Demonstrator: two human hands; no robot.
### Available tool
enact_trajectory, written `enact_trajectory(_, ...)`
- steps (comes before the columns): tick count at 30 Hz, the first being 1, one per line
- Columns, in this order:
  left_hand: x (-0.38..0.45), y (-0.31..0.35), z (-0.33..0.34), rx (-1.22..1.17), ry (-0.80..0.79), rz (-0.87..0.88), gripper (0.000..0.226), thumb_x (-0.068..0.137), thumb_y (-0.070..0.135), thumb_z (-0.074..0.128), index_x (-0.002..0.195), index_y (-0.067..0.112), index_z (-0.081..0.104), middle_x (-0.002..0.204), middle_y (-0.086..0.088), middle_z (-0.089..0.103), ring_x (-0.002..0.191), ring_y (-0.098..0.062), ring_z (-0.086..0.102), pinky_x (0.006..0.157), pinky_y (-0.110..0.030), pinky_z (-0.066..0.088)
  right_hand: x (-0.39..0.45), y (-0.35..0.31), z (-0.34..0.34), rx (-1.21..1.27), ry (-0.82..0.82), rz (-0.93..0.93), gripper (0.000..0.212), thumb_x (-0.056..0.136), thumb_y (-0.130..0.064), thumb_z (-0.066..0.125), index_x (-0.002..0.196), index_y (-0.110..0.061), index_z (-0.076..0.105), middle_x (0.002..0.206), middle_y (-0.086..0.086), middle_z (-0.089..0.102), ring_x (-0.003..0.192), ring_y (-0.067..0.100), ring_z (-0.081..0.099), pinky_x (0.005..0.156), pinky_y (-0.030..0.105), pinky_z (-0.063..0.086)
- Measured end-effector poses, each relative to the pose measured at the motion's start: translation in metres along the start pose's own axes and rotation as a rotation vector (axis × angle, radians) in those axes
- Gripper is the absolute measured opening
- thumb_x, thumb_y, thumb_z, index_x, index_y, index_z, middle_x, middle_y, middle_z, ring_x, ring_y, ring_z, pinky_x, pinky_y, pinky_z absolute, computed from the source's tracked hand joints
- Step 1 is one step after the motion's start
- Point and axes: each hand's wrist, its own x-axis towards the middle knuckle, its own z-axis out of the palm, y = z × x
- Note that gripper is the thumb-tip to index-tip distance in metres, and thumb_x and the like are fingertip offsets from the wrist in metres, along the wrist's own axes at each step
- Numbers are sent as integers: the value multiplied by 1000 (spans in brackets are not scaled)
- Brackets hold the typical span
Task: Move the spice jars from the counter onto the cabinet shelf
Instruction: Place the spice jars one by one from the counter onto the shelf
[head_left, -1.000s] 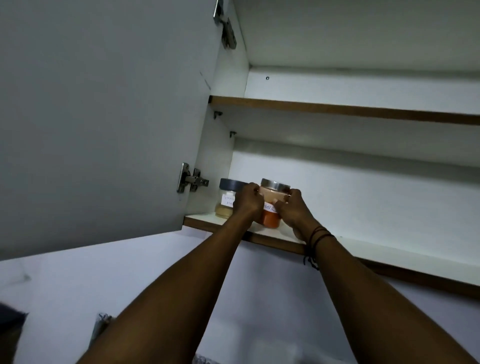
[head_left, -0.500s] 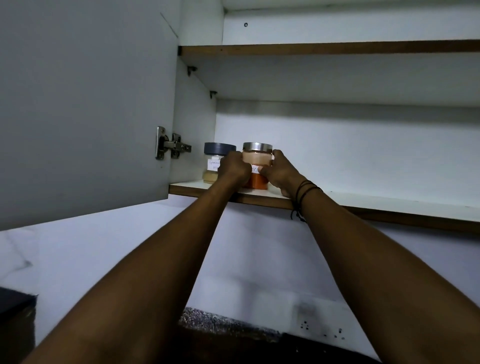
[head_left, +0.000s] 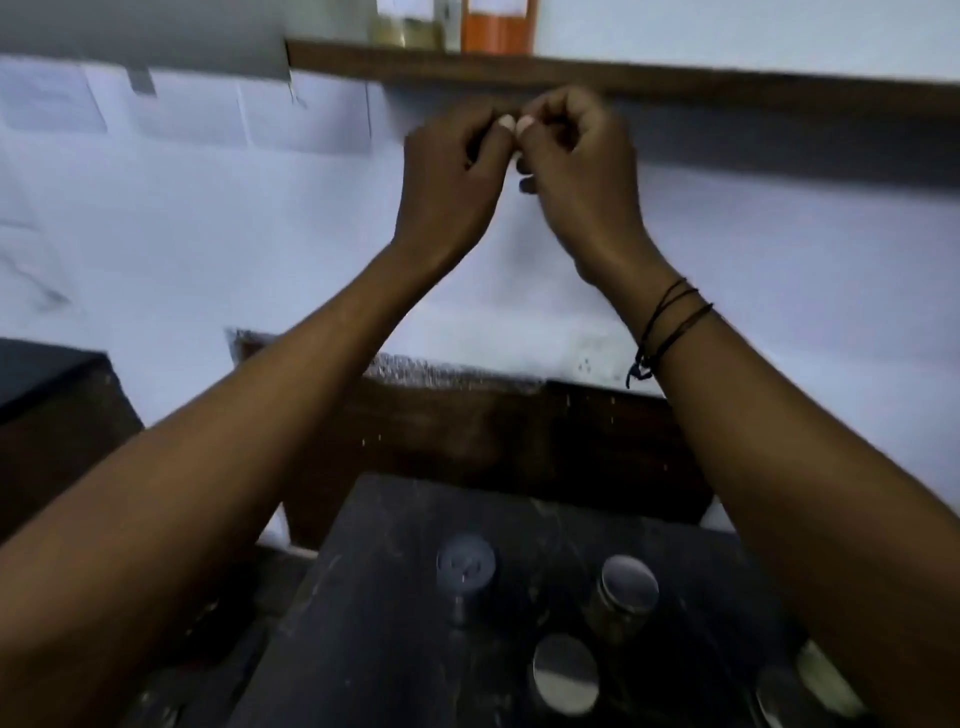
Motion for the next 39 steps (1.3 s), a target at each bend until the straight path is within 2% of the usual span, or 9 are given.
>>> enact_trajectory(6,-185,-56,23,11,-224,-372,28,91,10,50,108,12,72,104,-3,75,93,-10,67,85,-24,50,-165,102,26,-63,-93,342,11,93,-15,54,102,-14,61,93,2,68,86,23,66,78,37,54)
enact_trajectory(10,-287,-93,33,48,-387,-525,29,92,6,52,112,12,71,106,-5,75,95,-10,66,81,-9,46,-262,160,49,-158,-185,553,20,99,-16,49,115,-14,60,108,5,69,98,21,65,77,23,44)
enact_trajectory(18,-390,-145,44,280,-706,-549,21,91,12,50,101,11,68,97,-9,70,88,-20,63,80,-34,50,-353,225,67,-450,-490,740,23,100,-27,39,112,-17,56,118,10,54,105,26,55,94,44,49)
enact_trajectory(21,-413,-159,40,381,-789,-649,38,95,22,49,130,10,54,129,-11,59,117,-24,56,104,-38,45,-378,230,70,-472,-663,825,32,93,-32,49,123,-20,49,130,10,42,113,27,50,99,46,47)
enact_trajectory(23,-424,-164,38,322,-816,-794,53,97,25,50,146,9,37,147,-14,43,132,-28,46,111,-41,41,-395,231,72,-494,-770,785,63,84,-30,64,138,-21,35,138,13,33,120,33,46,99,45,47)
enact_trajectory(26,-431,-168,40,249,-800,-884,60,96,27,53,150,12,30,150,-14,39,135,-28,43,110,-40,40,-409,233,80,-469,-794,801,91,82,-31,73,149,-27,12,145,18,20,124,36,45,97,42,48)
enact_trajectory(32,-421,-164,37,63,-535,-1091,57,93,27,58,146,18,36,137,-8,55,115,-19,59,88,-27,54,-395,234,83,-506,-475,644,62,86,-30,67,135,-23,30,138,8,43,122,29,51,96,44,51)
enact_trajectory(36,-388,-145,32,-40,-289,-1135,21,98,39,46,108,27,60,115,-4,63,99,-12,63,85,-36,58,-367,227,70,-358,-316,575,82,79,-40,76,144,-19,30,141,7,46,126,24,47,100,41,49)
enact_trajectory(39,-354,-131,23,-80,-236,-1092,30,101,33,42,87,17,64,91,-5,65,83,-15,62,68,-30,50,-341,216,54,-197,-203,501,82,74,-32,84,139,-14,38,138,9,42,124,20,47,99,32,49)
